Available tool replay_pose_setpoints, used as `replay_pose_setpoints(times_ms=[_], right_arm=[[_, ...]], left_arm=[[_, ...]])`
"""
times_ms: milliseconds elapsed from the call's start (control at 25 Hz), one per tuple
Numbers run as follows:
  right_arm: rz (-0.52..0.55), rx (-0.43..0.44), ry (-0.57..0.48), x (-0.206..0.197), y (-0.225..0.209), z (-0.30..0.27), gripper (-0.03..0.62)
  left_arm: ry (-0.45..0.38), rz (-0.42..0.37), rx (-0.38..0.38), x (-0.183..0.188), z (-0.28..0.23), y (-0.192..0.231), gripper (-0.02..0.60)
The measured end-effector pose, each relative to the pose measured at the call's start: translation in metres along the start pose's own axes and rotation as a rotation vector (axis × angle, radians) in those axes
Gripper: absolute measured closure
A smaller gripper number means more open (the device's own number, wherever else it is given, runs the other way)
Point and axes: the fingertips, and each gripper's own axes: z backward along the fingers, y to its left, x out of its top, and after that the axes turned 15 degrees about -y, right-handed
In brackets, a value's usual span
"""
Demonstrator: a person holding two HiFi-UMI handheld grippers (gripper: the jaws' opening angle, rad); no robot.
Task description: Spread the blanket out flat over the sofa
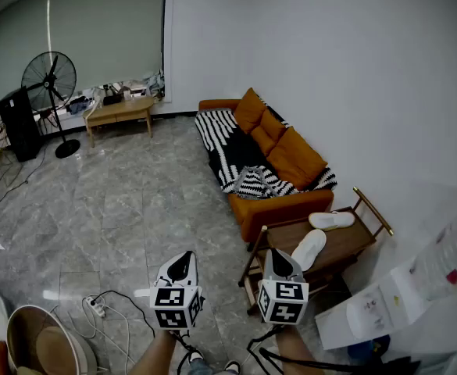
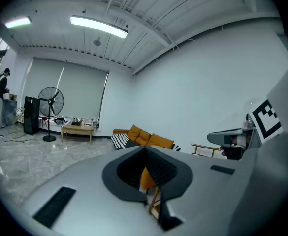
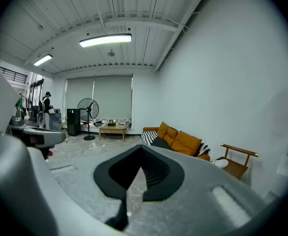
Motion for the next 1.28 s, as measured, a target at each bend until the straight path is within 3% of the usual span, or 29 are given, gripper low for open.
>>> replay_pose_setpoints(times_ms=[440,960,1280], right_arm=[[-0.008,-0.022,-0.032,0.003,0.019,-0.025,0.589],[-0.036,-0.141,0.021,-0.019,0.015,-0.063,0.589],[-0.056,-0.140,0.031,-0.035,0.015,-0.114,0.589]], left_arm=[[0.000,0.009,-0.003,-0.001,-0.014,0.037,0.580],[0.039,0.014,-0.012,-0.012,-0.045,0.097,0.580],[0.051,0.011,0.011,-0.025,-0.083,0.126,0.580]])
